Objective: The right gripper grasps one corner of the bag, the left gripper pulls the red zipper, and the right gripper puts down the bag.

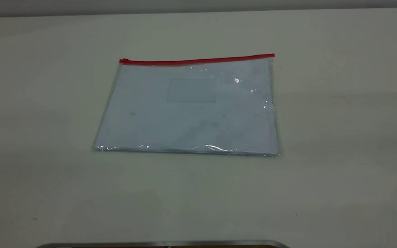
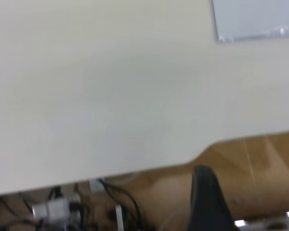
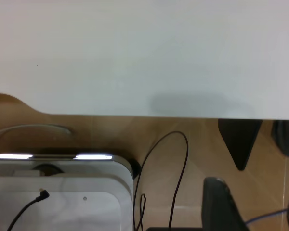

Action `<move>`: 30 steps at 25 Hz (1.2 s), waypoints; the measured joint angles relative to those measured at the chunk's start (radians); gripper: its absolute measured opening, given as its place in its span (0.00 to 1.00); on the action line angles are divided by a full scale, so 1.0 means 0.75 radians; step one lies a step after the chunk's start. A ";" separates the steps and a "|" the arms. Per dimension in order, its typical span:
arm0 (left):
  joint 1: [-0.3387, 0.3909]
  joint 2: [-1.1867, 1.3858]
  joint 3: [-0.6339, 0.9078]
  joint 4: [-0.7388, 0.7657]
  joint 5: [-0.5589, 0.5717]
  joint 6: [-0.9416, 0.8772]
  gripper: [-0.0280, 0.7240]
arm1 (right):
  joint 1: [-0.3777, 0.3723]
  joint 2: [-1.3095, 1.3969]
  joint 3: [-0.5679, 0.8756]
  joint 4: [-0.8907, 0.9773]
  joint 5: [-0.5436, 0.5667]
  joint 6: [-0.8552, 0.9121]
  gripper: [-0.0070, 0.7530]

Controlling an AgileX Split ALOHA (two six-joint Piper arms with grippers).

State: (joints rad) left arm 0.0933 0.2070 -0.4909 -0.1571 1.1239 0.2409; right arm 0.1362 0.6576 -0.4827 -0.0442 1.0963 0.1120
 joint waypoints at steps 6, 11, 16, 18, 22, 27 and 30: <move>0.000 -0.178 0.000 0.000 0.017 0.000 0.72 | -0.061 -0.244 0.001 0.006 0.002 -0.001 0.51; 0.000 -0.241 0.000 0.000 0.024 0.000 0.72 | -0.080 -0.523 0.001 0.004 0.017 -0.001 0.51; -0.009 -0.245 0.000 0.000 0.028 0.000 0.72 | -0.080 -0.795 0.001 0.004 0.031 -0.001 0.51; -0.027 -0.245 0.000 0.000 0.028 0.000 0.72 | -0.080 -0.873 0.001 0.004 0.035 -0.001 0.51; -0.041 -0.247 0.000 0.000 0.028 0.000 0.72 | -0.091 -0.898 0.001 0.004 0.041 -0.001 0.51; -0.045 -0.301 0.000 0.000 0.030 0.000 0.72 | -0.105 -0.898 0.001 0.004 0.041 -0.001 0.51; -0.045 -0.301 0.000 -0.001 0.030 0.000 0.72 | -0.105 -0.898 0.001 0.004 0.041 -0.001 0.51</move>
State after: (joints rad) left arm 0.0593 -0.0185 -0.4909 -0.1580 1.1463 0.2409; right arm 0.0576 -0.0159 -0.4820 -0.0410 1.1273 0.1111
